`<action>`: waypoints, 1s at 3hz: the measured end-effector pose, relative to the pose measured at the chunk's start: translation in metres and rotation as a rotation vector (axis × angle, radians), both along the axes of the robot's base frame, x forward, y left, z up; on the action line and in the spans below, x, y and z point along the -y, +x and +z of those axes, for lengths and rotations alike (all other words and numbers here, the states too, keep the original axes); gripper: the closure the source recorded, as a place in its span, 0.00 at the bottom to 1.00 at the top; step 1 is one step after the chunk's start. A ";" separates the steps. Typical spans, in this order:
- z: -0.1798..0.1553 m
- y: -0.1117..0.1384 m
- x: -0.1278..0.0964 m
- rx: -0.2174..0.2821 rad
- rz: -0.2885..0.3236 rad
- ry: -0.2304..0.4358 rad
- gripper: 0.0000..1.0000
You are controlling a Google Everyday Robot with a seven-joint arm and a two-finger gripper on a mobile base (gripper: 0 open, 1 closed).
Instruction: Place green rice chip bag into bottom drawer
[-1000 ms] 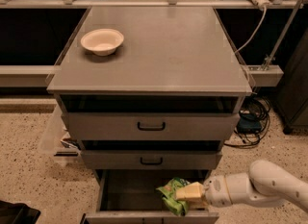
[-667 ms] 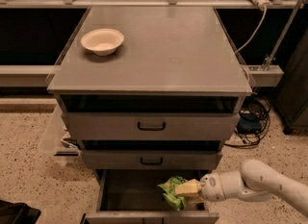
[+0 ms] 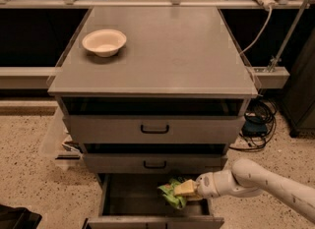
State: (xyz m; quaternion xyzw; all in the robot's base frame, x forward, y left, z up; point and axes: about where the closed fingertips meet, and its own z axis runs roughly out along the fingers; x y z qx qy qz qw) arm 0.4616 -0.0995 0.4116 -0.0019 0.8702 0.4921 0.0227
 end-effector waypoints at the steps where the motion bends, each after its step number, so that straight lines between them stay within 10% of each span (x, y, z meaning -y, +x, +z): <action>1: -0.002 0.006 0.001 0.012 -0.019 -0.010 1.00; 3: -0.046 0.021 0.016 -0.039 -0.165 -0.043 1.00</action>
Offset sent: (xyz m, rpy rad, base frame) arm 0.0109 -0.0068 -0.0223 -0.0556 0.0058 -0.1106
